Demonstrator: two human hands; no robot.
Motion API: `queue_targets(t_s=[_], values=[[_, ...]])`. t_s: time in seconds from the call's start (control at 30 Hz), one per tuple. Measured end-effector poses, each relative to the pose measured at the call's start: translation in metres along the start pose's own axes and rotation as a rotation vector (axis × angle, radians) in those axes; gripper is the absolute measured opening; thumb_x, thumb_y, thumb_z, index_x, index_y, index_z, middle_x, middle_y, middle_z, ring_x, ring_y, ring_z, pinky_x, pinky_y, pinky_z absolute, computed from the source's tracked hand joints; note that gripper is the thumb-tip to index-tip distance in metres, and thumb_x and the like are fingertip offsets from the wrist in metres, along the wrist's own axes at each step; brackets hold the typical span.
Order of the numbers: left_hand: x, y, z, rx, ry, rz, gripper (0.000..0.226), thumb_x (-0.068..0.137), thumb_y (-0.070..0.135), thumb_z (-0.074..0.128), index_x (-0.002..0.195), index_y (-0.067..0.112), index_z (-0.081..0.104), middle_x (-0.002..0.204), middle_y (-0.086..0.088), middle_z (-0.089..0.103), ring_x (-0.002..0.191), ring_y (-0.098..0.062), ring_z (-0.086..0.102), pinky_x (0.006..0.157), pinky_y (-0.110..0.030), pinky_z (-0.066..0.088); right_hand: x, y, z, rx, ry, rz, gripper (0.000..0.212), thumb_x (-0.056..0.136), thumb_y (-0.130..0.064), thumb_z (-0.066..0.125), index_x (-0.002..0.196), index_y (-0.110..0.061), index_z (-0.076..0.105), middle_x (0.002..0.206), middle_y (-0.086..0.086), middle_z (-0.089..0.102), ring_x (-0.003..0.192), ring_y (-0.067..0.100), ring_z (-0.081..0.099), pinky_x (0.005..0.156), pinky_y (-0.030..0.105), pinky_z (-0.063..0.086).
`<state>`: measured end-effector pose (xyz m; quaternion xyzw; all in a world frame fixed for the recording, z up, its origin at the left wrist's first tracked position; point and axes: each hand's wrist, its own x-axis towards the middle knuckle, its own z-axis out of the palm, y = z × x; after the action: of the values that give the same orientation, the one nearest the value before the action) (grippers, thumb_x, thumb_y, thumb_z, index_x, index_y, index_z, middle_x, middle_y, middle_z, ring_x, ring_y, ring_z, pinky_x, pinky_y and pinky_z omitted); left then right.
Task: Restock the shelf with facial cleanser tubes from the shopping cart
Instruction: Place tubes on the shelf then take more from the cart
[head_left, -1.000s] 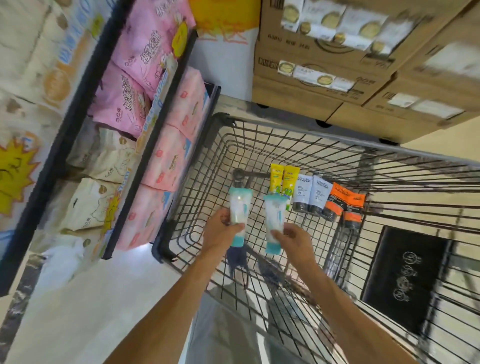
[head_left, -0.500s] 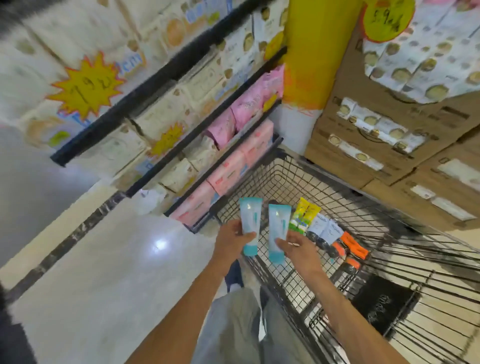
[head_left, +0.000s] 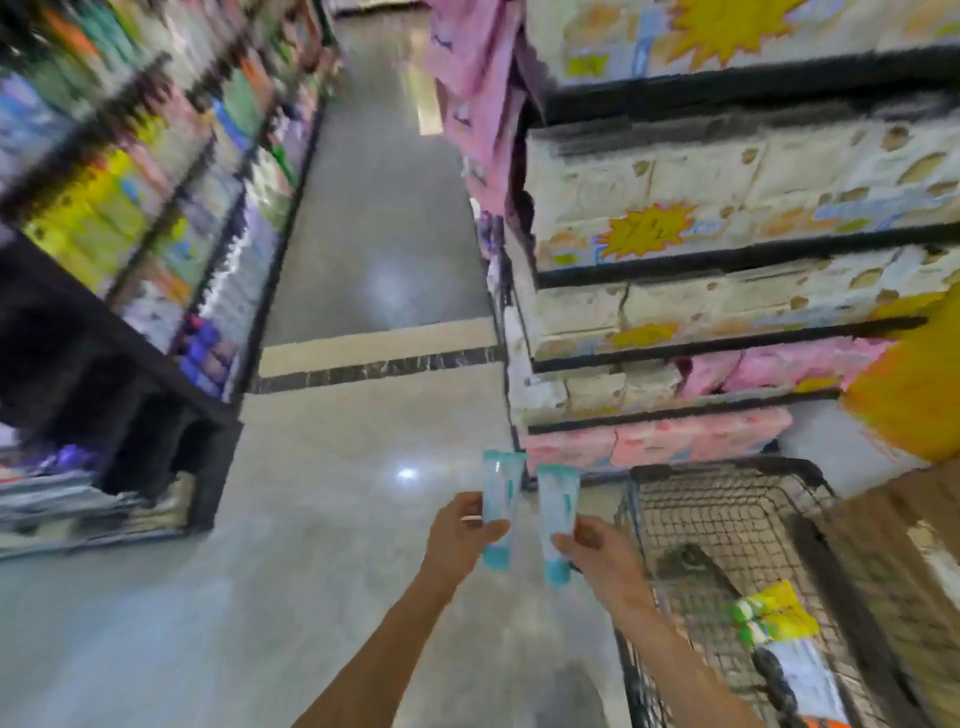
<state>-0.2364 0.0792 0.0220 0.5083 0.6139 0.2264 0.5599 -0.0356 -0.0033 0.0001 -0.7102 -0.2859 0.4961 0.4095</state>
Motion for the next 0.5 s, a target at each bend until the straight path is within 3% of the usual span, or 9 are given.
queue_targets(t_s=[0.13, 0.27, 0.33, 0.5], values=[[-0.019, -0.03, -0.089, -0.102, 0.151, 0.002, 0.034, 0.077, 0.002, 0.085, 0.102, 0.018, 0.068, 0.1, -0.006, 0.075, 0.08, -0.017, 0.074, 0.065, -0.025, 0.058, -0.009, -0.033, 0.085, -0.031, -0.096, -0.057, 0.019, 0.084, 0.008, 0.075, 0.101, 0.002, 0.07, 0.087, 0.014, 0.073, 0.062, 0.002, 0.068, 0.057, 0.015, 0.053], [-0.04, -0.066, -0.181, -0.205, 0.283, -0.003, 0.037, 0.078, 0.005, 0.085, 0.111, 0.011, 0.068, 0.103, -0.007, 0.075, 0.08, -0.016, 0.074, 0.062, -0.023, 0.056, -0.024, -0.054, 0.179, -0.067, -0.219, -0.098, 0.027, 0.082, 0.001, 0.08, 0.106, -0.005, 0.07, 0.095, 0.011, 0.076, 0.075, 0.014, 0.073, 0.069, 0.028, 0.06], [-0.053, -0.082, -0.227, -0.245, 0.346, 0.001, 0.038, 0.079, 0.007, 0.085, 0.113, 0.011, 0.068, 0.105, -0.006, 0.074, 0.083, -0.017, 0.075, 0.066, -0.027, 0.059, -0.034, -0.062, 0.23, -0.121, -0.269, -0.142, 0.027, 0.083, -0.004, 0.082, 0.106, -0.011, 0.07, 0.098, 0.01, 0.076, 0.082, 0.019, 0.075, 0.074, 0.034, 0.06], [-0.088, -0.127, -0.343, -0.338, 0.508, -0.001, 0.036, 0.08, 0.016, 0.085, 0.109, 0.024, 0.066, 0.107, 0.001, 0.074, 0.092, -0.018, 0.074, 0.085, -0.041, 0.062, -0.07, -0.087, 0.36, -0.169, -0.445, -0.219, 0.026, 0.086, -0.007, 0.08, 0.11, -0.012, 0.07, 0.101, 0.005, 0.076, 0.09, 0.02, 0.074, 0.074, 0.032, 0.062]])
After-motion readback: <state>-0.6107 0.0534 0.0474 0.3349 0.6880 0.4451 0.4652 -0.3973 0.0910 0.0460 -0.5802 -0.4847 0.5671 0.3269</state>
